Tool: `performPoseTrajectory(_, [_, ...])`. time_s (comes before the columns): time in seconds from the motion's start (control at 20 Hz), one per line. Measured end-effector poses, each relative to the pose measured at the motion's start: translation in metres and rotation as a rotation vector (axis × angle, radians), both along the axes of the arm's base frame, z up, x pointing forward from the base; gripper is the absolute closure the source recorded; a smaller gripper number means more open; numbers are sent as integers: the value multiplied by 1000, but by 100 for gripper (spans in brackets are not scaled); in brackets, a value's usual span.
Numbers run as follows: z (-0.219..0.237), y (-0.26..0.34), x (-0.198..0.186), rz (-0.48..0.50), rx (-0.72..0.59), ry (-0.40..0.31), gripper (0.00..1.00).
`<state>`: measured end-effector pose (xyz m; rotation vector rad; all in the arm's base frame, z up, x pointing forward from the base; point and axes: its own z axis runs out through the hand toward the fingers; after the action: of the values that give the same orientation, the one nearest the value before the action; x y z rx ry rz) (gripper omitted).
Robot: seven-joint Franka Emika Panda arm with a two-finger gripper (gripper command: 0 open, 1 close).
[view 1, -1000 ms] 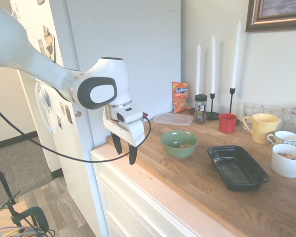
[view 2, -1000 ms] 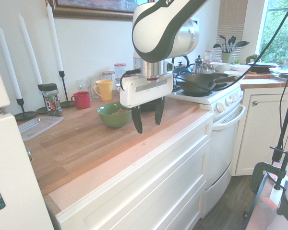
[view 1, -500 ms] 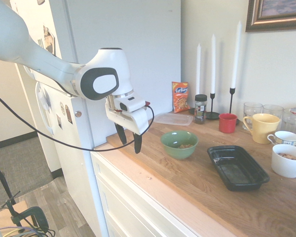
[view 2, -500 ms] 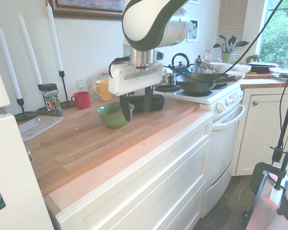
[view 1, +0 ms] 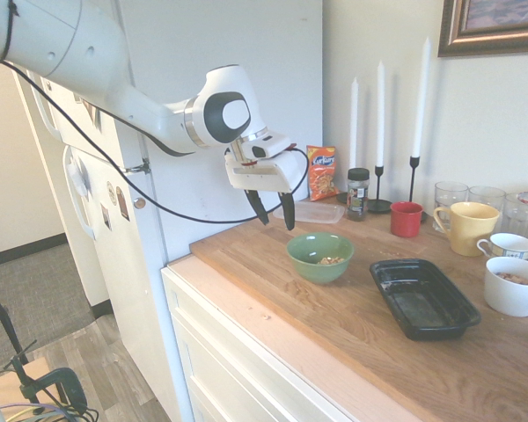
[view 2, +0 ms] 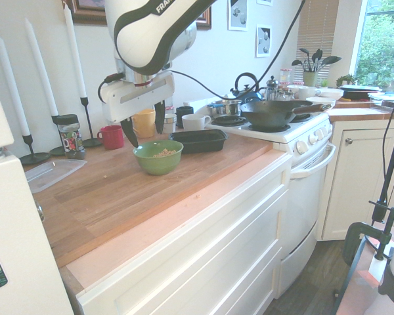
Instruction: Pour the cereal into the box
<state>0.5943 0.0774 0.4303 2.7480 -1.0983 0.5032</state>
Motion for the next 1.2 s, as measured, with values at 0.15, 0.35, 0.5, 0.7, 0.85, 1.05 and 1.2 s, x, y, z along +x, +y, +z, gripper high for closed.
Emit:
performPoseTrajectory(0.15, [-21,14,26,-14,-54,17,0])
performPoseTrajectory(0.35, [-48,15,49,-29,-85,44,0])
performPoseTrajectory(0.5, [-68,9,59,-48,-127,48,0])
performPoseTrajectory(0.7, [-96,2,63,-76,-149,74,0])
performPoseTrajectory(0.85, [-114,-6,66,-86,-170,91,100])
performPoseTrajectory(1.05, [-114,-11,70,-90,-178,85,100])
performPoseTrajectory(1.2, [-114,-13,71,-93,-182,84,100])
